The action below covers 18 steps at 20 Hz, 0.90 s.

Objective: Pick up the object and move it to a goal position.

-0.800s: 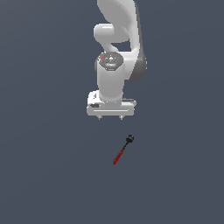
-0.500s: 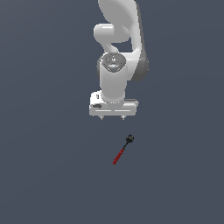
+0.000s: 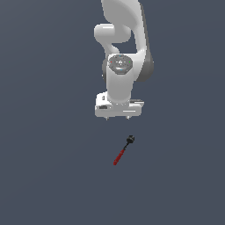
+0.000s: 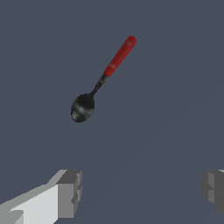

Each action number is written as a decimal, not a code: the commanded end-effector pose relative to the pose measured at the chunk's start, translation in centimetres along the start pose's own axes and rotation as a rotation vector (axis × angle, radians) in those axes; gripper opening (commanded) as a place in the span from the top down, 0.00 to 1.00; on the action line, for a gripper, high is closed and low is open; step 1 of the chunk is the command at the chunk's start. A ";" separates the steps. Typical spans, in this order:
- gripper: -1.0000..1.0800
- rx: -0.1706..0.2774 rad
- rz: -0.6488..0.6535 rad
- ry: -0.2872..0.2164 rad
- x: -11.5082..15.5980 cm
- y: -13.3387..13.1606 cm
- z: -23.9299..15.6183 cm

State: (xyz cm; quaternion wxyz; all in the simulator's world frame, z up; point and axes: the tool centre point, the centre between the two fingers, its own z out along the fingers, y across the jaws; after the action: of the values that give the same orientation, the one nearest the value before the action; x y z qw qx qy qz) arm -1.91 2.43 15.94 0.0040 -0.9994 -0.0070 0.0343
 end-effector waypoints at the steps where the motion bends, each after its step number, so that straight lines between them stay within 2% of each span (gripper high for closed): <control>1: 0.04 0.000 0.011 0.001 0.2 0.0 0.1; 9: 0.04 0.005 0.104 0.011 2.2 -0.7 1.4; 18: 0.04 0.010 0.305 0.033 6.1 -2.0 4.5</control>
State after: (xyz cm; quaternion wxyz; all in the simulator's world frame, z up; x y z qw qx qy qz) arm 3.16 4.27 11.73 0.0039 -0.9918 0.1261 0.0202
